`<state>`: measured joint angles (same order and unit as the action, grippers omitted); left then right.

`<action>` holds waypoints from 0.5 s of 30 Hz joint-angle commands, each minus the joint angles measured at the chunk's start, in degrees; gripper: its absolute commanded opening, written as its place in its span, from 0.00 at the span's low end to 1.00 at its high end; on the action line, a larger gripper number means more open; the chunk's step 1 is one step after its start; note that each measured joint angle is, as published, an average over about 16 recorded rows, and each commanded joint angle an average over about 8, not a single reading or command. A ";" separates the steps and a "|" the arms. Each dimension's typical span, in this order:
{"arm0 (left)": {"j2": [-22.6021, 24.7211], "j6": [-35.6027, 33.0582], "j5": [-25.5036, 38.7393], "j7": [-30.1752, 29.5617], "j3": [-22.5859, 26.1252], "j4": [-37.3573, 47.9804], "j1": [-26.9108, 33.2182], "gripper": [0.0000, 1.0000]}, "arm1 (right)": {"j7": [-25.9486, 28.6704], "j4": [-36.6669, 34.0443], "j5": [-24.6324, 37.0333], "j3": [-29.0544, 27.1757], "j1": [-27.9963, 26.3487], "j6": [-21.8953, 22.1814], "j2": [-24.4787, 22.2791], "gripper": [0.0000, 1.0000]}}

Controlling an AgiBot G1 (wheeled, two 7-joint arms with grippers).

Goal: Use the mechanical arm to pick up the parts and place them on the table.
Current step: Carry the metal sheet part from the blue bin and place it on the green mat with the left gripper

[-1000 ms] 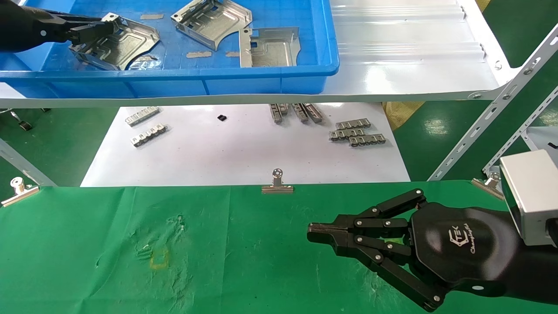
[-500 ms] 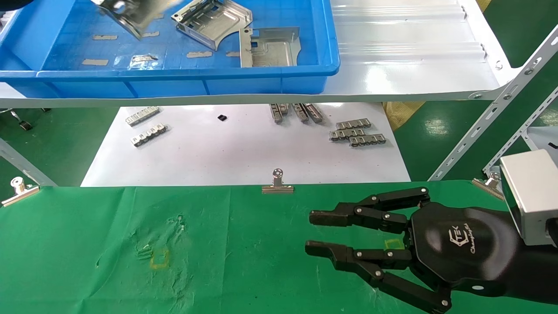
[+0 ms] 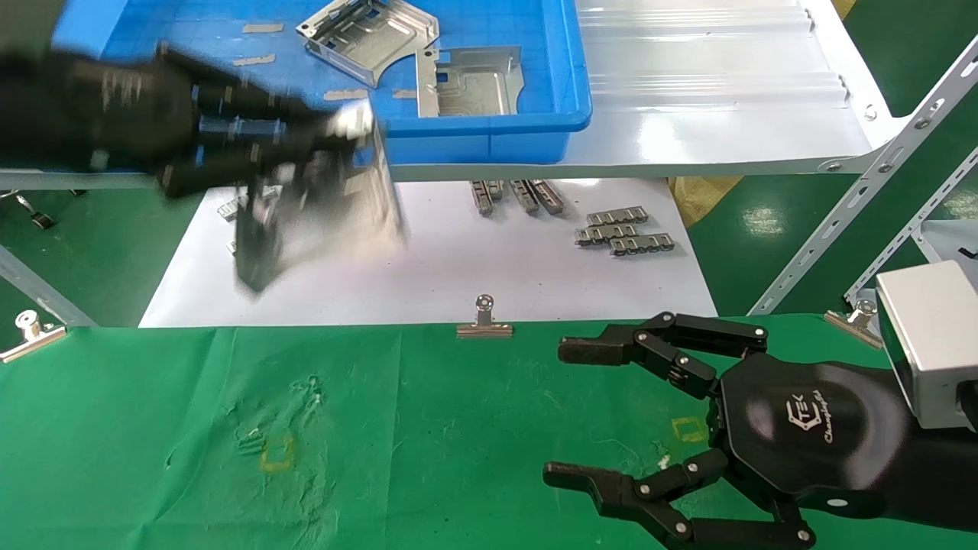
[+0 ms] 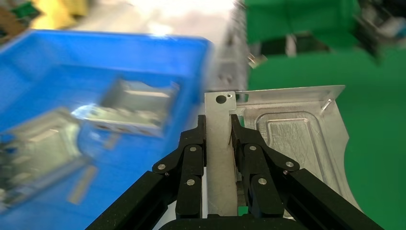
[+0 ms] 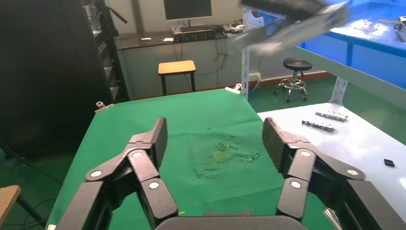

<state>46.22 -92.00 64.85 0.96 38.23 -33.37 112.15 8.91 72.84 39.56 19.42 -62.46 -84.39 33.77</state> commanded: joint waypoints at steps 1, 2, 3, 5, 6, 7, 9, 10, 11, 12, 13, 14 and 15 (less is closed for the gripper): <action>-2.68 0.07 -3.13 -0.73 2.27 -6.81 -2.52 0.00 | 0.00 0.00 0.00 0.00 0.00 0.00 0.00 1.00; -3.97 0.18 -3.69 0.08 3.69 -9.33 -3.42 0.00 | 0.00 0.00 0.00 0.00 0.00 0.00 0.00 1.00; -5.12 0.29 -4.00 1.08 5.13 -11.51 -4.21 0.00 | 0.00 0.00 0.00 0.00 0.00 0.00 0.00 1.00; -6.82 0.54 -3.64 3.69 7.98 -14.58 -5.47 0.00 | 0.00 0.00 0.00 0.01 0.00 0.00 0.00 1.00; -7.37 0.65 -3.09 5.21 9.42 -15.52 -6.02 0.00 | 0.00 0.00 -0.01 0.01 0.00 0.00 0.00 1.00; -7.66 0.73 -2.38 6.78 10.82 -16.06 -6.51 0.00 | 0.00 0.00 -0.01 0.01 0.00 0.00 0.00 1.00; -7.67 0.86 -0.84 9.97 13.63 -15.96 -7.49 0.00 | -0.01 0.00 -0.01 0.01 0.00 0.00 0.00 1.00; -7.42 0.93 -0.11 11.49 14.90 -15.40 -7.90 0.00 | -0.01 0.00 -0.01 0.01 0.00 0.00 0.00 1.00; -7.08 1.05 0.53 13.00 16.09 -14.49 -8.31 0.00 | -0.01 0.00 -0.01 0.01 0.00 0.01 -0.01 1.00; -6.64 1.17 1.03 14.40 17.15 -13.30 -8.72 0.00 | -0.01 0.00 -0.01 0.01 0.00 0.01 -0.01 1.00; -6.13 1.29 1.32 15.65 18.03 -11.97 -9.13 0.00 | -0.01 0.00 -0.01 0.02 0.00 0.01 -0.01 1.00; -5.60 1.48 1.52 16.91 18.79 -10.47 -9.52 0.00 | -0.01 0.00 -0.01 0.02 0.00 0.01 -0.01 1.00; -5.07 1.75 1.64 18.11 19.41 -8.85 -9.91 0.00 | -0.01 0.00 -0.01 0.02 0.00 0.01 -0.01 1.00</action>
<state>41.21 -90.09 65.97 18.41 56.56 -41.74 102.36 8.90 72.84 39.55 19.43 -62.47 -84.38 33.77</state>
